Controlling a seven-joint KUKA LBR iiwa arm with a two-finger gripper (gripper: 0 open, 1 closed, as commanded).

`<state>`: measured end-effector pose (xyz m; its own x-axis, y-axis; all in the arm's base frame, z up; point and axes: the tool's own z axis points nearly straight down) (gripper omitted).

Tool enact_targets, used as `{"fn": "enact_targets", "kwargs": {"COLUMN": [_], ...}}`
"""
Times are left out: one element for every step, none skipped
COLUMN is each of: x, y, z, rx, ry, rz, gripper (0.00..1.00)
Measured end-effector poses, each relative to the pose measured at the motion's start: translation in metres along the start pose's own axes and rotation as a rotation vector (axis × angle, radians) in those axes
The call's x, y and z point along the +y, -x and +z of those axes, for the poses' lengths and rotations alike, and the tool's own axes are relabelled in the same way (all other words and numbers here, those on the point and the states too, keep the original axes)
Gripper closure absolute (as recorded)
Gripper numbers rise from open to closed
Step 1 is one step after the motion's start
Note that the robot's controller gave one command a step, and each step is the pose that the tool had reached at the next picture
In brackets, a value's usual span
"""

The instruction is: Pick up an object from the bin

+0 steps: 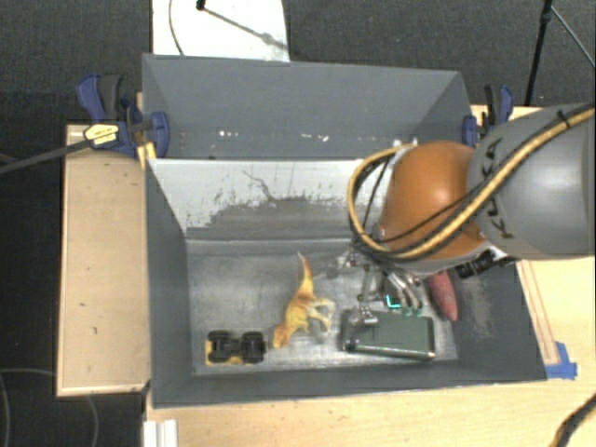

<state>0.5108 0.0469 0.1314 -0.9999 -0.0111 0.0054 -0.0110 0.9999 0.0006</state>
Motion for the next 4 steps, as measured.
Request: {"fn": "enact_targets", "kwargs": {"x": [0.000,0.016,0.078,0.071], "y": [0.002,0.000,0.006,-0.002], "z": [-0.003,0.013,-0.009,0.020], "rx": [-0.007,-0.015,-0.014,-0.004], "ry": [0.000,-0.003,0.002,-0.001], "rz": [0.002,-0.107,-0.386,-0.472], "gripper": [0.00,0.00,0.00,0.00]}}
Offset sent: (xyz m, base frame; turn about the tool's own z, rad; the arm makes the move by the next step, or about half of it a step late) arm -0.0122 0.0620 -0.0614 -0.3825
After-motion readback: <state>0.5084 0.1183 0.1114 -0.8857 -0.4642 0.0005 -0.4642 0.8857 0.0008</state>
